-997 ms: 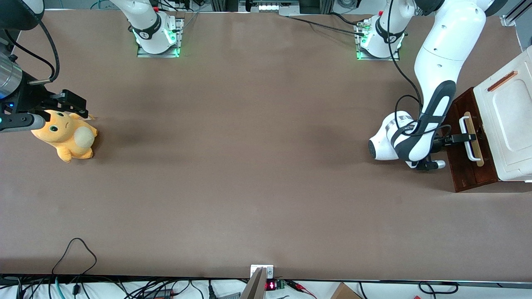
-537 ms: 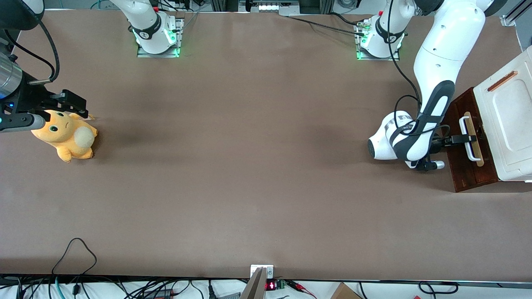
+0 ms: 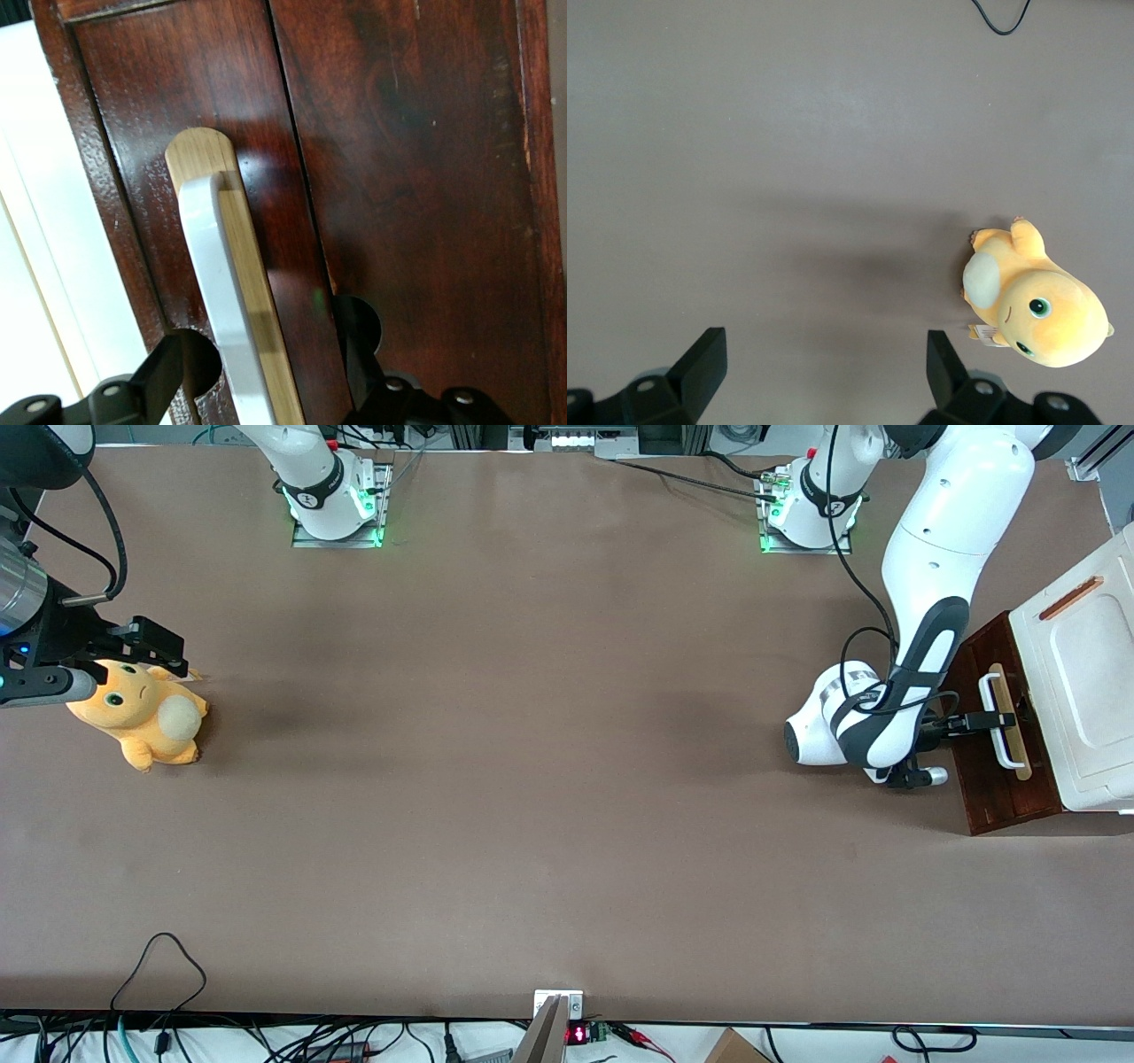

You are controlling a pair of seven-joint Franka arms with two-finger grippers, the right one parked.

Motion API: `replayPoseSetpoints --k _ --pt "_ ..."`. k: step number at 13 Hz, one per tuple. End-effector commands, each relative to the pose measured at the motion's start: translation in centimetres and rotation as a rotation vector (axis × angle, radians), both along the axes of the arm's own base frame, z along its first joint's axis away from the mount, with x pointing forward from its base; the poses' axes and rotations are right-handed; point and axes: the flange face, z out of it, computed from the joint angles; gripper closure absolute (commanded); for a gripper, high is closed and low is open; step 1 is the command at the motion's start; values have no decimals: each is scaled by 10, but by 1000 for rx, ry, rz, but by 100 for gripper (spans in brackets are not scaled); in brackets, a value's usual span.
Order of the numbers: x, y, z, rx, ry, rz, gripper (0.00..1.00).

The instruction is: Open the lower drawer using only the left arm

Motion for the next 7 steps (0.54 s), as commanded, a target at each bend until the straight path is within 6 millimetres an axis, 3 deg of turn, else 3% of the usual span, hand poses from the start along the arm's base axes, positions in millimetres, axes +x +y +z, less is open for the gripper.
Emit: replayPoseSetpoints --k 1,7 --pt "-1 3 5 21 -7 -9 27" --pt "-2 4 8 23 -15 3 45"
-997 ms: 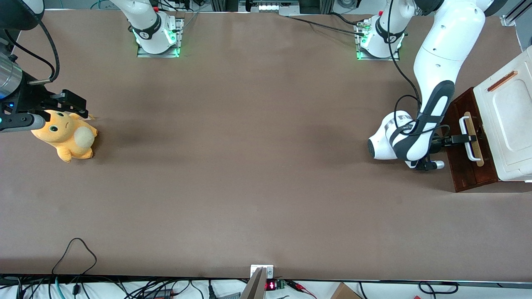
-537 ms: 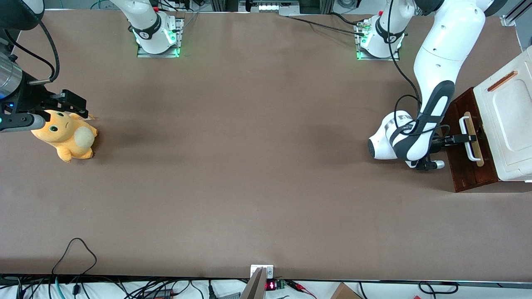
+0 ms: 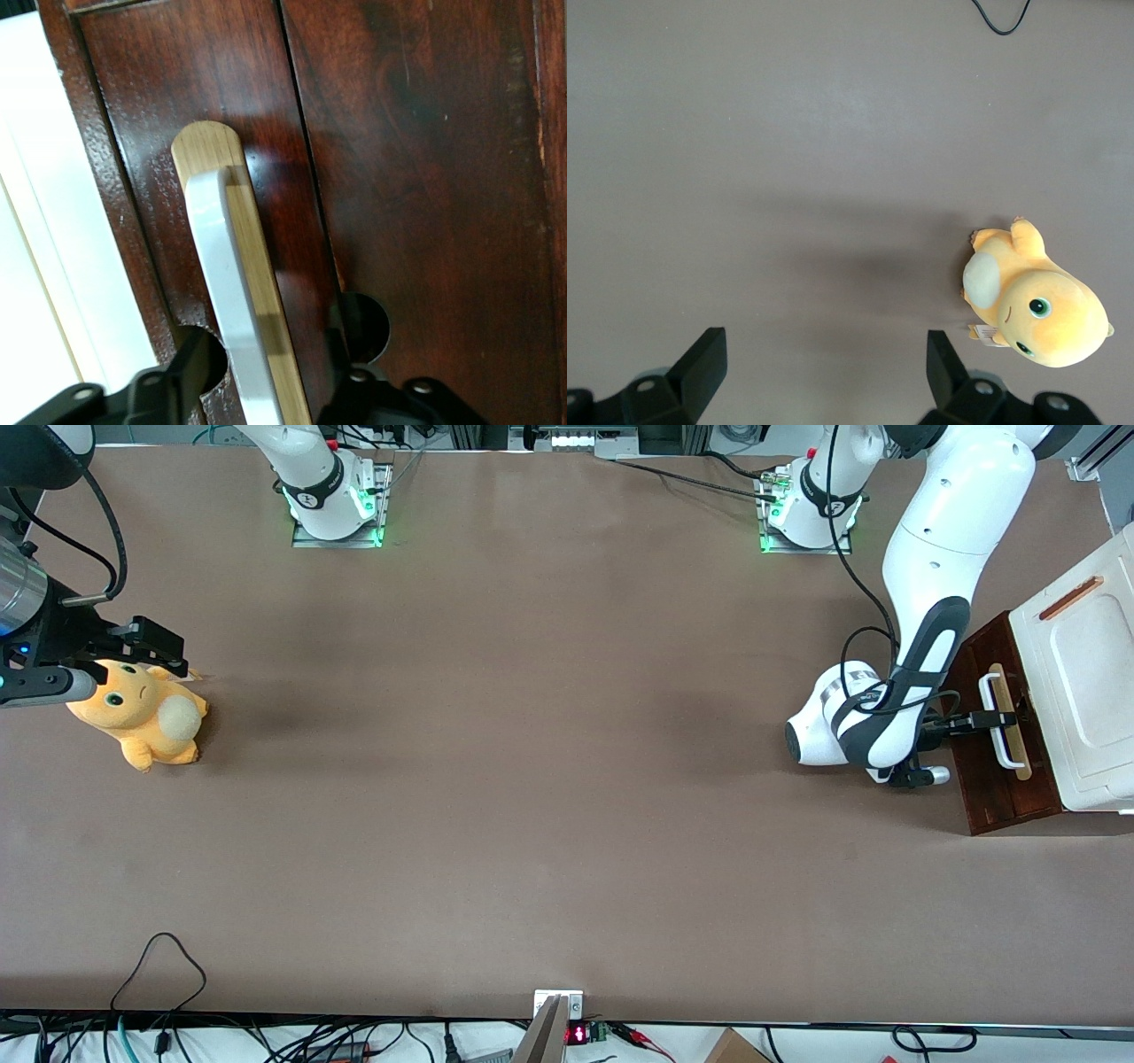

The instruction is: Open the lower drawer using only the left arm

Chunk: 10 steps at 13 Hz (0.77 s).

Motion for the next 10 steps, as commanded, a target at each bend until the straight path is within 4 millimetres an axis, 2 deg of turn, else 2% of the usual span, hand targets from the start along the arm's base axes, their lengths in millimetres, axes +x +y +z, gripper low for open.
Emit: replayPoseSetpoints --k 1,3,10 --pt "-2 3 7 12 -14 0 47" --pt "-3 4 7 26 -23 6 51" --pt "-6 5 6 33 -28 10 57"
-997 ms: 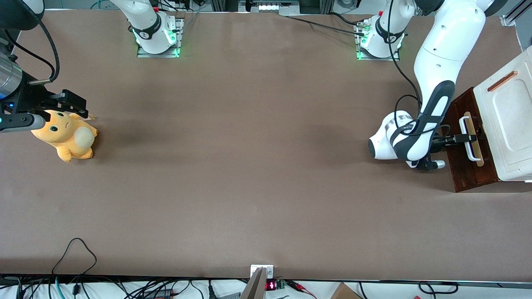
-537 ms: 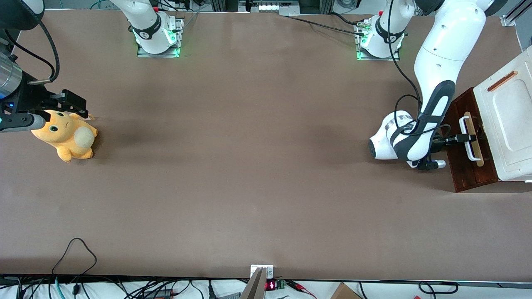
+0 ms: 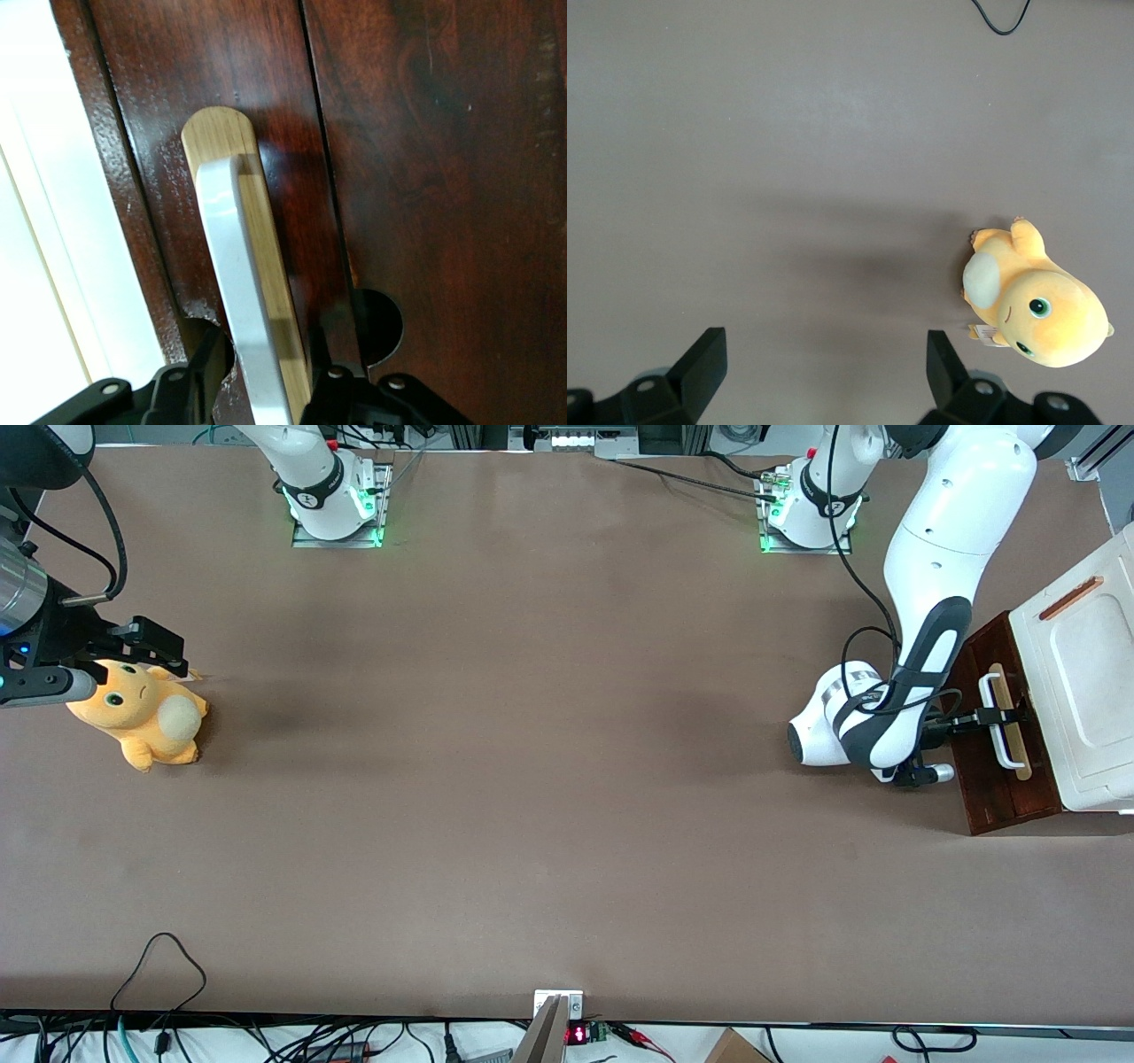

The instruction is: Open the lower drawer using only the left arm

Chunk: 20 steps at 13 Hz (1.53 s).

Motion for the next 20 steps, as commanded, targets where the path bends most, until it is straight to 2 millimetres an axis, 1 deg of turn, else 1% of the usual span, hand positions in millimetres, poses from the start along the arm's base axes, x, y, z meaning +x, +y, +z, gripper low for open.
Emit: replayPoseSetpoints --k 1,3,6,14,20 --pt "-4 1 4 12 -8 -3 57" --pt "-3 -1 4 11 -8 -7 57" --pt "-3 0 4 9 -8 -3 60" --pt "-3 0 5 6 -16 5 76" --pt "-2 0 7 8 -21 5 80"
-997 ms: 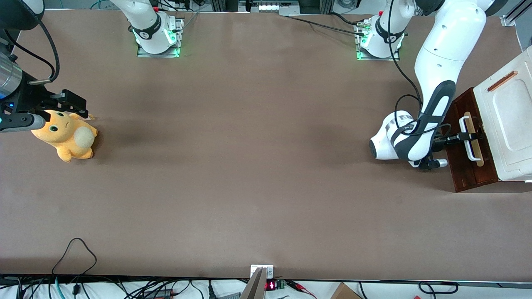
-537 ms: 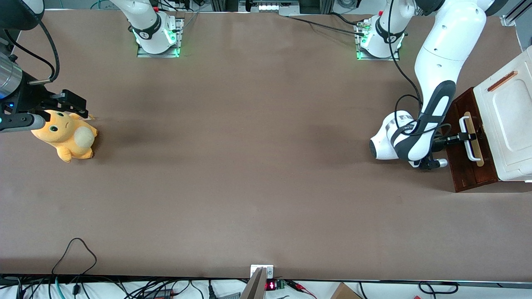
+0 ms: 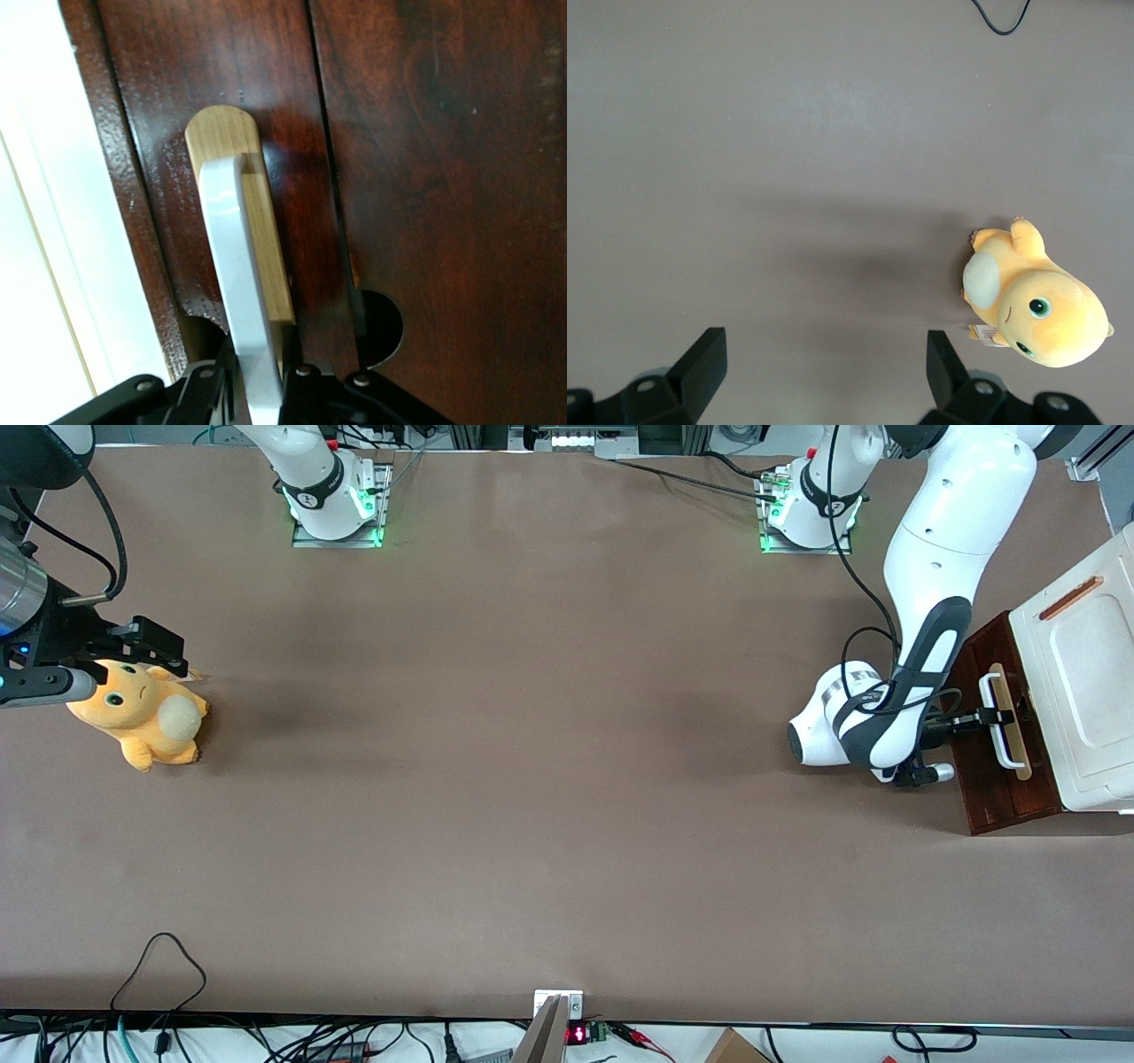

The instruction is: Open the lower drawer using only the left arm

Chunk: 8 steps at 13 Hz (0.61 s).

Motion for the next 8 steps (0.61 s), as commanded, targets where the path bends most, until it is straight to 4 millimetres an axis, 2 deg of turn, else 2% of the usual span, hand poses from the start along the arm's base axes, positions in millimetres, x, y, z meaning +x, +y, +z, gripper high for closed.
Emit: replayPoseSetpoints --k 1,8 --pt "-1 0 8 3 -1 7 82" --pt "-2 -1 6 3 -12 10 83"
